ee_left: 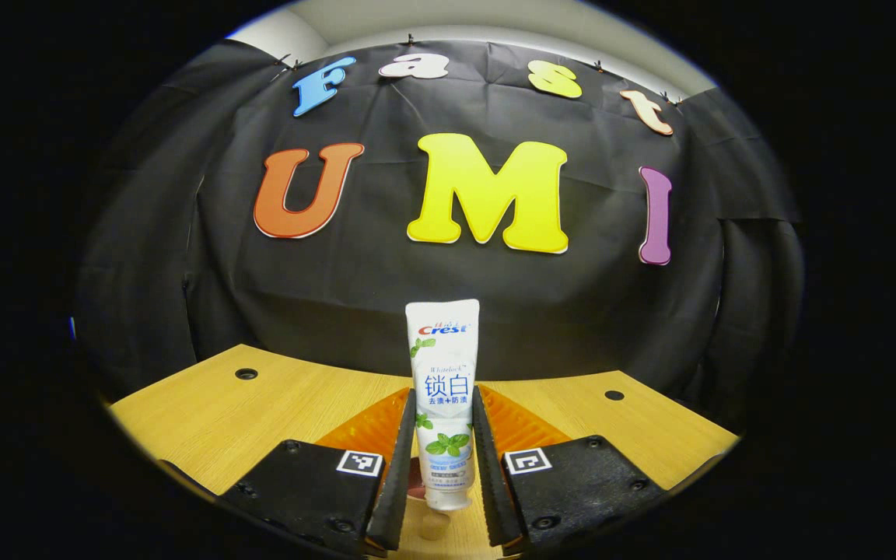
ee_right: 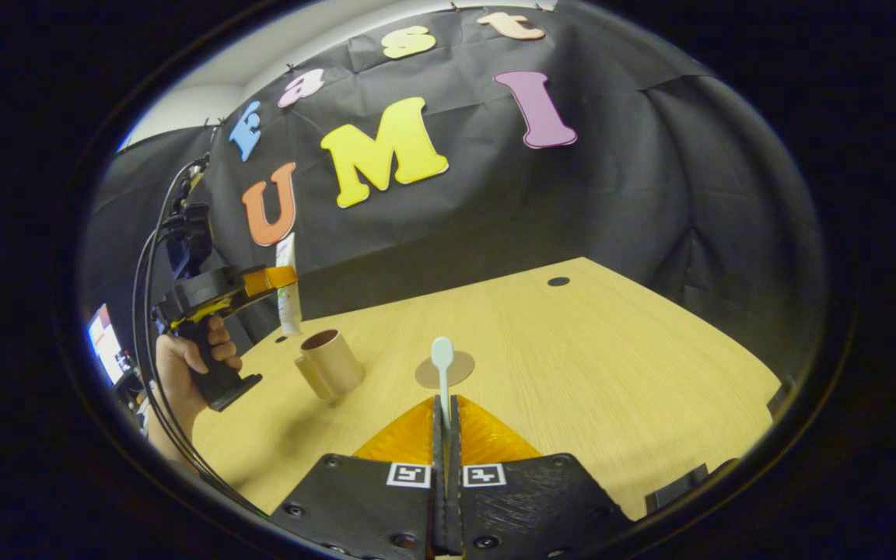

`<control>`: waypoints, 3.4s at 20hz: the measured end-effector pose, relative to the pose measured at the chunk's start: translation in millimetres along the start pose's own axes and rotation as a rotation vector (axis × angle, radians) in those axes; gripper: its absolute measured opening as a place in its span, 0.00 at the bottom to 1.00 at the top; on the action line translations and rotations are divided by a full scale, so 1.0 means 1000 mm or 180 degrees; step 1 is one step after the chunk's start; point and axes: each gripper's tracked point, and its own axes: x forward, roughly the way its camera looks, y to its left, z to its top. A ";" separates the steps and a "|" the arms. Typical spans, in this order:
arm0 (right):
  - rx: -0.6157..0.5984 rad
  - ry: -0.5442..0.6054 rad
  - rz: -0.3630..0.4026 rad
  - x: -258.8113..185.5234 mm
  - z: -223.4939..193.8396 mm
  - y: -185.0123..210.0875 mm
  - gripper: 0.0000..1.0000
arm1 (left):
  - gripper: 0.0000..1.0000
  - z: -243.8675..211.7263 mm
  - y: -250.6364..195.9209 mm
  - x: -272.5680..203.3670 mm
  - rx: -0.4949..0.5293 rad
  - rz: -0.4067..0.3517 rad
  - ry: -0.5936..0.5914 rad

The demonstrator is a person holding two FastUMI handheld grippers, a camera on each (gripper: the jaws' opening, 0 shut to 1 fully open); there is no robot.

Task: Put the toothbrush and toothpaste on the desktop into the cup, then pick up the cup and place it on the coaster on the desktop.

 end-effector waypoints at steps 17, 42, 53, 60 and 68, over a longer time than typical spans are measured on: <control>-0.0024 0.0033 0.0008 0.009 -0.004 0.005 0.00 | 0.94 0.003 0.019 -0.001 0.0070 0.0248 -0.0049; -0.0778 -0.1244 0.1262 0.144 0.147 0.211 0.00 | 0.98 -0.024 0.105 -0.147 -0.0232 0.0763 0.0013; -0.0678 -0.1329 0.1484 0.185 0.129 0.250 0.00 | 0.98 -0.037 0.109 -0.153 -0.0183 0.0784 0.0140; -0.0823 -0.1252 0.1540 0.191 0.110 0.260 0.00 | 0.98 -0.043 0.114 -0.151 -0.0229 0.0797 0.0195; -0.0983 -0.1123 0.1568 0.182 0.092 0.259 0.21 | 0.98 -0.040 0.116 -0.155 -0.0238 0.0816 0.0189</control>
